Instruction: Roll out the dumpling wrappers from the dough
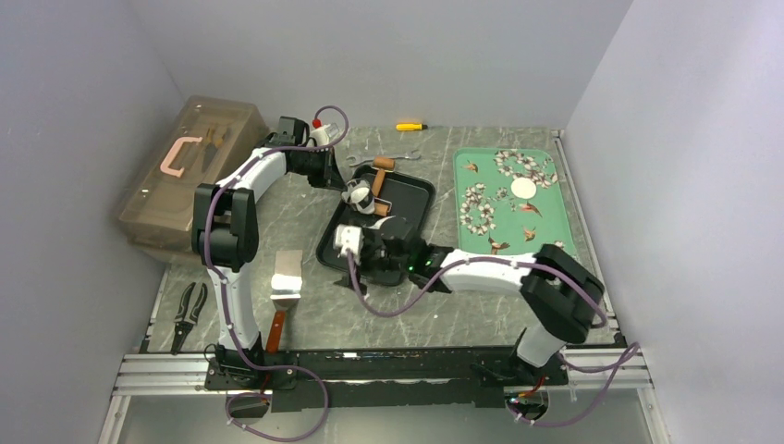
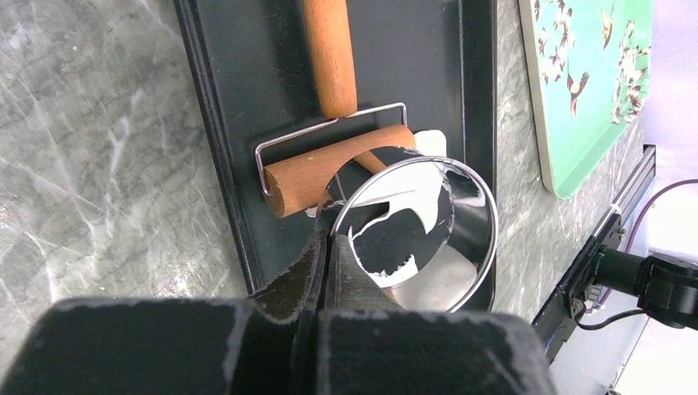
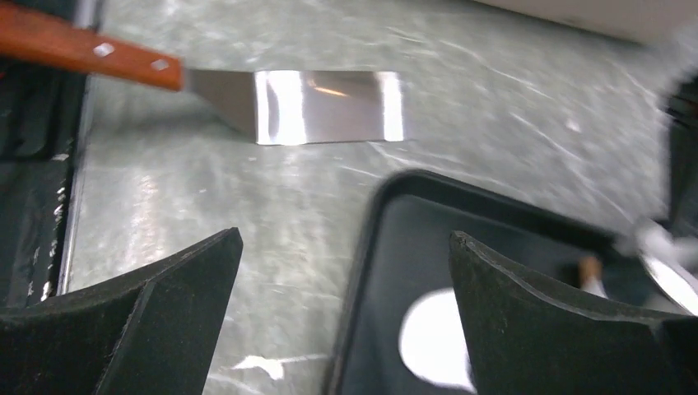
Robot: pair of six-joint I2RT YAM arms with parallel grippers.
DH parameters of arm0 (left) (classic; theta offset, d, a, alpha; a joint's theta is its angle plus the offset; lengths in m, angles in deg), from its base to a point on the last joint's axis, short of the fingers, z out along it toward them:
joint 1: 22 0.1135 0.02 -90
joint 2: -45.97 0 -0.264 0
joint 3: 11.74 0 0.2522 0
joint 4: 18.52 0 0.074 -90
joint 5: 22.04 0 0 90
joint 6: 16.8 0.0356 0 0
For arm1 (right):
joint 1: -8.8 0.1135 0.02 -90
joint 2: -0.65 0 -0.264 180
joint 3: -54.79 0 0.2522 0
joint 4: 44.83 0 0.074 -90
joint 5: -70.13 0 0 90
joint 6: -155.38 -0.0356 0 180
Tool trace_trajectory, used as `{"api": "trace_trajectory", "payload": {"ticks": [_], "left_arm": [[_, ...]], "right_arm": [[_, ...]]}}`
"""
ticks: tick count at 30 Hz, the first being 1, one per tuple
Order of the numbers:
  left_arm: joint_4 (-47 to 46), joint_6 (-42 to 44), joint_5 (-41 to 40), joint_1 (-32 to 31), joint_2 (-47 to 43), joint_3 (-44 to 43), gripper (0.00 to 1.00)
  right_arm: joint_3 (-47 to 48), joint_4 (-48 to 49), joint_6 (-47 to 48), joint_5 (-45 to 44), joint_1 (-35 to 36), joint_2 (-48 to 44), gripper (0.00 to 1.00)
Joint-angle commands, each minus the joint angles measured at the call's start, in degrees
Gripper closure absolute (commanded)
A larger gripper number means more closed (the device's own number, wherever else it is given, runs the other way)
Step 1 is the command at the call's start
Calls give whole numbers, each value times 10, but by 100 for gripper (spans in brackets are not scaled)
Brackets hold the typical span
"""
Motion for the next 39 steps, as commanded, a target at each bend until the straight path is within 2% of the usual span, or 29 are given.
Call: {"api": "trace_trajectory", "payload": {"ticks": [1, 7, 13, 19, 27, 31, 33, 39], "left_arm": [[-3, 6, 1, 3, -21, -2, 100], [1, 12, -4, 3, -21, -1, 100], [-2, 12, -4, 3, -18, 0, 100], [-14, 11, -5, 2, -20, 22, 100], [-22, 10, -11, 2, -31, 34, 100], [-21, 11, -17, 2, -28, 28, 100], [-21, 10, -17, 2, -26, 28, 100], [-16, 14, -18, 2, -28, 19, 100]], "right_arm": [[22, 77, 116, 142, 31, 77, 1], [52, 178, 211, 145, 95, 168, 1], [125, 166, 212, 230, 107, 243, 4], [156, 280, 160, 280, 125, 325, 8], [234, 238, 152, 311, 142, 382, 12], [246, 314, 109, 301, 150, 412, 22], [255, 310, 109, 298, 152, 415, 30], [231, 259, 137, 272, 152, 377, 73]]}}
